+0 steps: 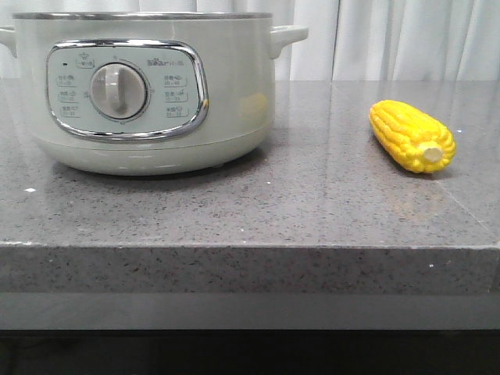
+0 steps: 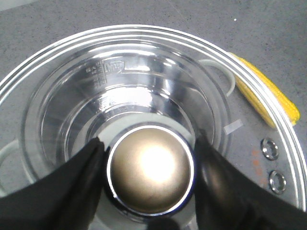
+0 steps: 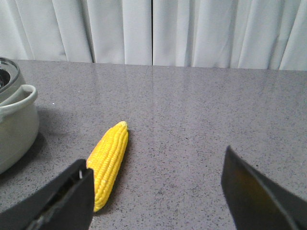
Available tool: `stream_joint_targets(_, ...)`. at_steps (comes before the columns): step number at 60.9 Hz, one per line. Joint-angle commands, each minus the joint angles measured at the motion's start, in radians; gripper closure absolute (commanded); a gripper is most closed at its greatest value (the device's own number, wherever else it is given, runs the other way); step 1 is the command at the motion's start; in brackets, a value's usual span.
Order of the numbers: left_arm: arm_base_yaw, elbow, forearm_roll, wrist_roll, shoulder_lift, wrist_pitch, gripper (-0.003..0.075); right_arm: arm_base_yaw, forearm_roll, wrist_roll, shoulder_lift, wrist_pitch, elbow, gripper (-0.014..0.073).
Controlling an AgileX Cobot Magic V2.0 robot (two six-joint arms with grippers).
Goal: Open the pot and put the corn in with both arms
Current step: 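Lower the right gripper onto the yellow corn cob and grasp it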
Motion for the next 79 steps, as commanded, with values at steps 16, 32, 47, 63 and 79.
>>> stream_joint_targets(16, -0.007, 0.404, -0.03, 0.005, -0.436, -0.19, 0.0529, 0.0, -0.007, -0.003, 0.098, -0.08, -0.033, 0.0027)
stream_joint_targets(32, -0.007, 0.601, -0.03, -0.005, -0.747, -0.19, 0.0529, 0.027, -0.005, -0.003, 0.308, -0.096, -0.077, 0.0027)
stream_joint_targets(47, -0.007, 0.632, -0.03, -0.005, -0.886, -0.186, 0.0529, 0.113, 0.05, -0.002, 0.668, -0.045, -0.299, 0.0027)
stream_joint_targets(63, -0.007, 0.632, -0.03, -0.005, -0.888, -0.186, 0.0529, 0.113, 0.187, -0.003, 1.014, 0.124, -0.567, 0.0027)
stream_joint_targets(79, -0.007, 0.632, -0.03, -0.005, -0.888, -0.186, 0.0529, 0.115, 0.206, -0.003, 1.169, 0.142, -0.648, 0.0027)
